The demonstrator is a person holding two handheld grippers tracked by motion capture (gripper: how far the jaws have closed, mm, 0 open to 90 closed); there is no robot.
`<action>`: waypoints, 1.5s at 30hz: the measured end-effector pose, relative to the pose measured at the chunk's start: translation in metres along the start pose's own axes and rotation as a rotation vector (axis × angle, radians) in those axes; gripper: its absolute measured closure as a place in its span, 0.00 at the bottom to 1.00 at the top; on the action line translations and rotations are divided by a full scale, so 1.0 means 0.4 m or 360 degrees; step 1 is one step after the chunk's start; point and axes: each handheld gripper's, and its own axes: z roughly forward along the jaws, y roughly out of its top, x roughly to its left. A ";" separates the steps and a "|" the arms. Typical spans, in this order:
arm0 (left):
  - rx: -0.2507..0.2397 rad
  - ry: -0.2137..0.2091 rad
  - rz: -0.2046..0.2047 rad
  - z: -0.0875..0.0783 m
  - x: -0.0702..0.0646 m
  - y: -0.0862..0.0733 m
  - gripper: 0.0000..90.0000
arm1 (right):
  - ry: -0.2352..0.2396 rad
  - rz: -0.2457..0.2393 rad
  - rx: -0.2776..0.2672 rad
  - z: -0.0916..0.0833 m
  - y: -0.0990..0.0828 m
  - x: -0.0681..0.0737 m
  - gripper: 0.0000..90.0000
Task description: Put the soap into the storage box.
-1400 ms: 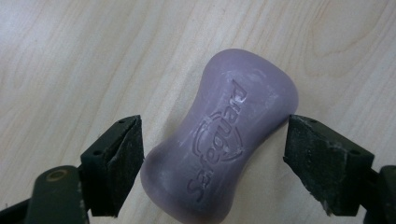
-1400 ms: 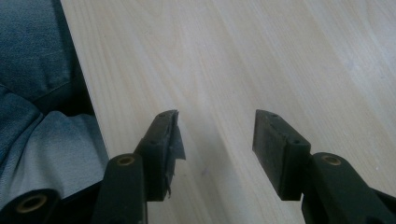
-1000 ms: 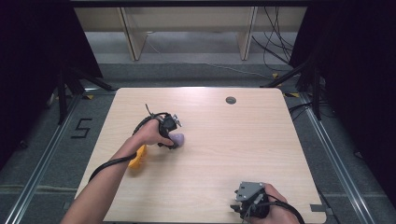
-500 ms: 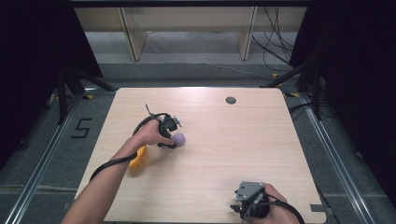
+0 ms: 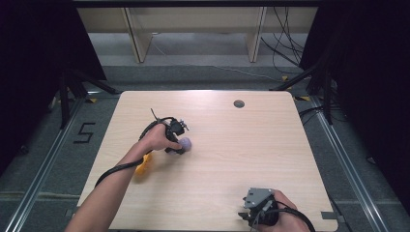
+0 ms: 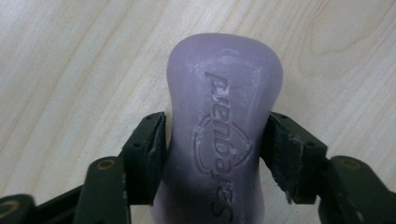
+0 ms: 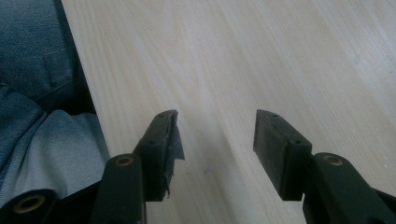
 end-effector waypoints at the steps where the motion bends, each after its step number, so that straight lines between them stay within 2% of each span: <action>1: 0.0018 -0.0013 -0.0020 -0.002 0.000 0.002 0.51 | 0.0001 -0.0002 0.0001 0.001 0.000 0.000 0.55; 2: 0.0018 -0.0013 -0.0020 -0.002 0.000 0.002 0.52 | 0.0001 -0.0002 0.0001 0.001 0.000 0.000 0.55; 3: 0.0033 -0.0015 -0.0073 -0.003 0.001 0.003 0.53 | 0.0005 -0.0005 -0.0007 0.002 0.000 -0.001 0.55; 4: 0.0033 -0.0015 -0.0073 -0.003 0.001 0.003 0.53 | 0.0007 -0.0004 -0.0006 0.002 0.000 -0.001 0.55; 5: 0.0066 -0.0016 -0.0135 -0.004 -0.001 0.007 0.54 | -0.0002 -0.0005 -0.0001 0.001 0.000 -0.001 0.55; 6: 0.0101 -0.0013 -0.0130 -0.006 -0.002 0.009 0.54 | -0.0003 0.0000 0.0001 0.000 0.000 0.000 0.55; 7: 0.0107 -0.0009 -0.0147 -0.005 -0.004 0.010 0.54 | -0.0005 0.0000 0.0002 0.000 0.000 -0.001 0.55; 9: 0.0088 -0.0019 -0.0224 -0.003 -0.009 0.010 0.54 | 0.0004 0.0003 -0.0005 0.001 -0.001 0.000 0.55; 11: 0.0093 -0.0047 -0.0260 -0.007 -0.013 0.010 0.54 | 0.0005 0.0011 -0.0001 0.000 -0.001 0.000 0.55; 12: 0.0088 -0.0060 -0.0287 -0.008 -0.016 0.009 0.54 | 0.0006 0.0011 -0.0001 0.000 -0.001 0.000 0.55; 13: 0.0078 -0.0079 -0.0344 -0.007 -0.024 0.007 0.54 | 0.0005 0.0002 -0.0005 0.001 0.000 -0.001 0.55; 14: 0.0047 -0.0075 -0.0338 -0.005 -0.024 0.006 0.54 | -0.0003 -0.0001 0.0003 0.000 0.000 -0.001 0.55; 16: 0.0055 -0.0076 -0.0342 -0.006 -0.026 0.006 0.54 | -0.0004 -0.0003 0.0003 0.000 0.000 0.000 0.55; 17: 0.0051 -0.0071 -0.0414 -0.006 -0.036 0.006 0.54 | 0.0002 -0.0001 0.0003 0.000 0.000 0.001 0.55; 18: 0.0051 -0.0071 -0.0414 -0.006 -0.036 0.006 0.54 | 0.0002 -0.0001 0.0003 0.000 0.000 0.001 0.55; 19: 0.0040 -0.0032 -0.0490 -0.010 -0.042 0.008 0.54 | -0.0007 0.0002 0.0000 0.000 0.000 0.001 0.55; 21: 0.0024 0.0054 -0.0518 -0.013 -0.052 0.011 0.54 | -0.0005 0.0001 0.0003 0.000 0.000 0.000 0.55; 22: 0.0026 0.0067 -0.0523 -0.017 -0.055 0.012 0.54 | -0.0015 0.0023 0.0010 -0.002 0.000 0.002 0.55; 24: -0.0018 0.0042 -0.0584 -0.023 -0.061 0.013 0.54 | -0.0015 0.0021 0.0009 -0.002 0.000 0.002 0.55; 25: -0.0018 0.0042 -0.0584 -0.023 -0.061 0.013 0.54 | -0.0015 0.0021 0.0009 -0.002 0.000 0.002 0.55; 26: -0.0047 0.0044 -0.0617 -0.028 -0.065 0.013 0.54 | -0.0011 0.0032 0.0007 -0.002 -0.001 0.003 0.55; 27: -0.0053 0.0049 -0.0667 -0.034 -0.074 0.014 0.54 | -0.0016 -0.0013 -0.0008 -0.001 0.000 -0.001 0.55; 28: -0.0058 0.0051 -0.0683 -0.038 -0.077 0.012 0.54 | -0.0016 -0.0002 -0.0007 -0.001 0.000 0.000 0.55; 29: -0.0062 0.0063 -0.0670 -0.041 -0.077 0.011 0.54 | -0.0007 -0.0003 -0.0010 -0.002 0.000 0.000 0.55; 31: -0.0063 0.0055 -0.0743 -0.048 -0.086 0.007 0.54 | -0.0008 -0.0003 -0.0020 -0.002 0.000 0.000 0.55; 32: -0.0063 0.0055 -0.0743 -0.048 -0.086 0.007 0.54 | -0.0008 -0.0003 -0.0020 -0.002 0.000 0.000 0.55; 34: -0.0111 0.0043 -0.0805 -0.054 -0.092 0.003 0.54 | -0.0018 -0.0009 -0.0026 -0.003 0.001 -0.002 0.55; 37: -0.0129 0.0033 -0.0772 -0.071 -0.100 -0.009 0.54 | -0.0020 0.0002 -0.0030 -0.008 0.002 -0.001 0.56; 38: -0.0140 0.0036 -0.0773 -0.075 -0.102 -0.012 0.54 | -0.0016 0.0070 -0.0018 -0.010 0.001 0.006 0.56; 39: -0.0153 0.0038 -0.0792 -0.079 -0.106 -0.014 0.54 | -0.0031 0.0072 -0.0024 -0.010 0.002 0.006 0.56; 40: -0.0154 0.0053 -0.0780 -0.083 -0.105 -0.017 0.54 | -0.0031 0.0061 -0.0036 -0.010 0.001 0.004 0.56; 41: -0.0161 0.0052 -0.0811 -0.086 -0.108 -0.019 0.54 | -0.0033 0.0011 -0.0053 -0.009 0.002 -0.003 0.56; 42: -0.0150 0.0052 -0.0798 -0.092 -0.106 -0.022 0.54 | -0.0024 0.0030 -0.0049 -0.010 0.002 -0.001 0.56; 44: -0.0149 0.0047 -0.0818 -0.096 -0.107 -0.026 0.54 | -0.0029 0.0002 -0.0056 -0.010 0.002 -0.003 0.56; 45: -0.0143 0.0047 -0.0830 -0.104 -0.104 -0.032 0.54 | -0.0021 0.0016 -0.0050 -0.011 0.003 -0.002 0.56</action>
